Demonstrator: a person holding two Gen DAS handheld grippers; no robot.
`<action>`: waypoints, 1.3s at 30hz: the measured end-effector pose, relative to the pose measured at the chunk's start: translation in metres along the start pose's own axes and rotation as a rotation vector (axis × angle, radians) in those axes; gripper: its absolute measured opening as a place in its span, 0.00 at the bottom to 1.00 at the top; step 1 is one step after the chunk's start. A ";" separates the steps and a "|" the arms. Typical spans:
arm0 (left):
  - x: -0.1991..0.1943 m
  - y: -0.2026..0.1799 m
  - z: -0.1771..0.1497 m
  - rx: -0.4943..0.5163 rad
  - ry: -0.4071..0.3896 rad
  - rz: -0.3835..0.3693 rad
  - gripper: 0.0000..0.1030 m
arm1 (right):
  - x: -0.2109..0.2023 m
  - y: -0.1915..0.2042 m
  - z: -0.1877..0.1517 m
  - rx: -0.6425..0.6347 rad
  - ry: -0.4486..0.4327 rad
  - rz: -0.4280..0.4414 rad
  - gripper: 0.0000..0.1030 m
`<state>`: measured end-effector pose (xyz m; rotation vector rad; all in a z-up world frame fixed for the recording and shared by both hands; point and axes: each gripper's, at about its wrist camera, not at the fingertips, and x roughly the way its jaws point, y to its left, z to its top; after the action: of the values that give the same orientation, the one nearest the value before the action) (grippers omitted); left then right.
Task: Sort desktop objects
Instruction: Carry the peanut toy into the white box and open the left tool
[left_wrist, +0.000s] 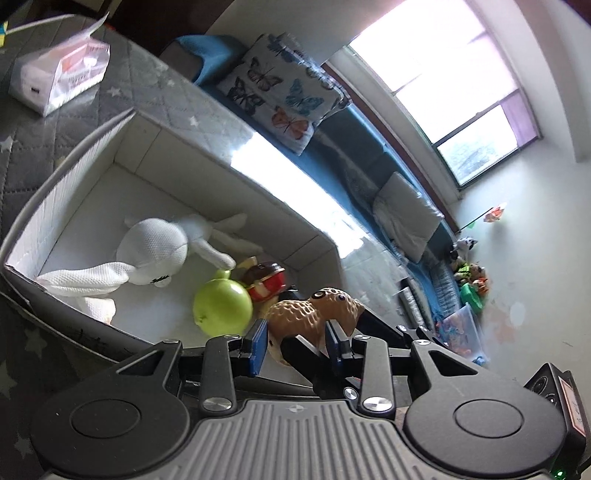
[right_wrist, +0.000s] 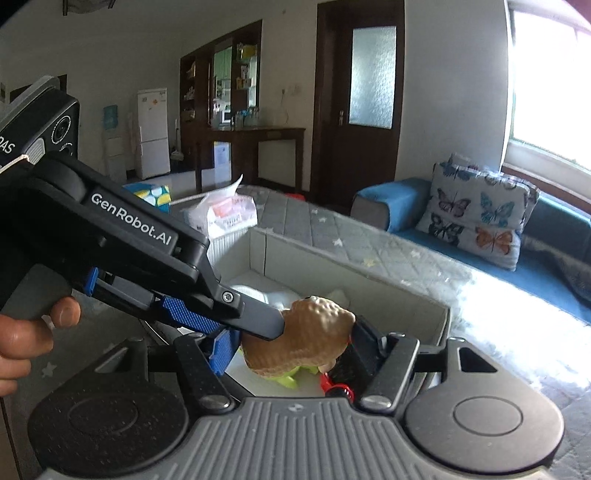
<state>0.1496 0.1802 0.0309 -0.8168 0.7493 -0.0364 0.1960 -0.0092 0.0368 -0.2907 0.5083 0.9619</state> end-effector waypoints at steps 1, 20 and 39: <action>0.003 0.001 0.000 -0.002 0.007 0.004 0.35 | 0.003 -0.002 -0.002 0.003 0.008 0.004 0.64; 0.020 -0.007 -0.008 0.083 0.051 0.079 0.35 | 0.012 -0.020 -0.019 0.038 0.081 0.064 0.64; 0.010 -0.010 -0.005 0.059 0.054 0.035 0.35 | 0.013 -0.019 -0.010 0.019 0.116 0.073 0.62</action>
<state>0.1565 0.1676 0.0293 -0.7482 0.8098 -0.0488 0.2150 -0.0149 0.0218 -0.3136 0.6375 1.0141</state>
